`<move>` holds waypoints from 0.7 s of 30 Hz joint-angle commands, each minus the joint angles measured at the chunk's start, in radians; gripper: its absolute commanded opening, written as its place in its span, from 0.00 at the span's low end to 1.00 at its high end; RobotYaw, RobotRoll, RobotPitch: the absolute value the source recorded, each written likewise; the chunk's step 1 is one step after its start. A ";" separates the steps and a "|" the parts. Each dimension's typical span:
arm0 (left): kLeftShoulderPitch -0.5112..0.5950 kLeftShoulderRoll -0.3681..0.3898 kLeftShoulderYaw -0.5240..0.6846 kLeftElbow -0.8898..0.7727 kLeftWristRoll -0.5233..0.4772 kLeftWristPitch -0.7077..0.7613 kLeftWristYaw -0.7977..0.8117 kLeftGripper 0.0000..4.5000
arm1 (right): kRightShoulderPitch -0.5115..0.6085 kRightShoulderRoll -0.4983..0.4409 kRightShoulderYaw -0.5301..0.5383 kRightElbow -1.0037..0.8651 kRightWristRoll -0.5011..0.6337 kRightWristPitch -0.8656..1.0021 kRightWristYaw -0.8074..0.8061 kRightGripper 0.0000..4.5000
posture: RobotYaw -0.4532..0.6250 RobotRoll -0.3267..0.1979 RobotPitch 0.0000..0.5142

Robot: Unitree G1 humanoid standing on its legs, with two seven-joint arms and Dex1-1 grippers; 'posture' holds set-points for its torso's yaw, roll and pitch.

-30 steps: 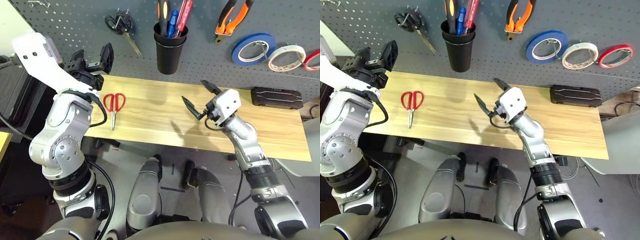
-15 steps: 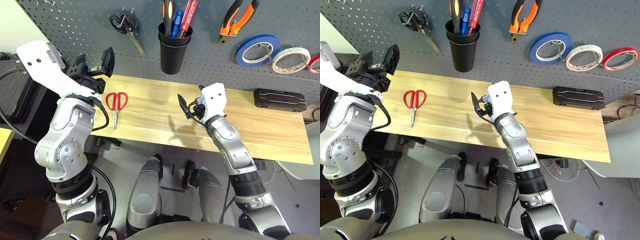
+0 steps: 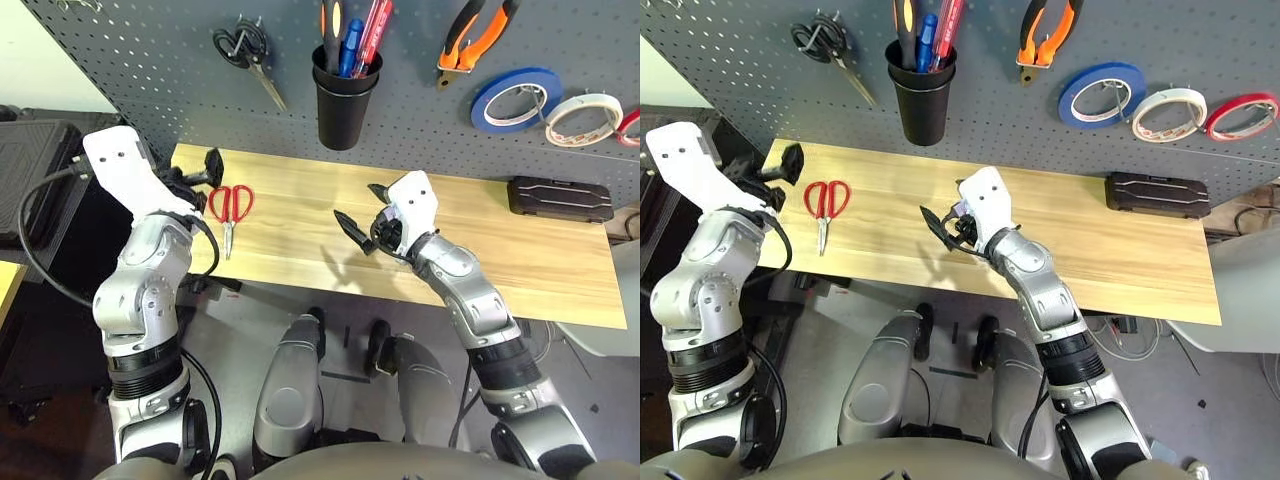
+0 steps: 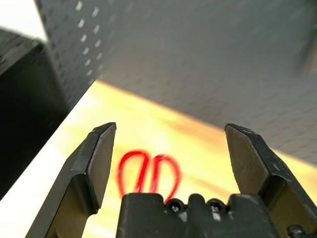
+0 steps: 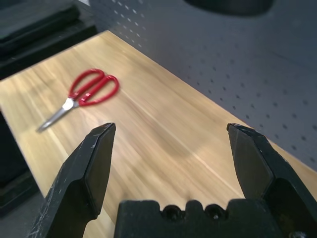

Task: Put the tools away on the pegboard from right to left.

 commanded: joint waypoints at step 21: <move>-0.171 0.053 -0.069 0.780 0.224 -0.337 -0.119 1.00 | 0.012 -0.087 0.083 -0.065 0.041 0.131 0.078 1.00 | 0.60 0.62 0.81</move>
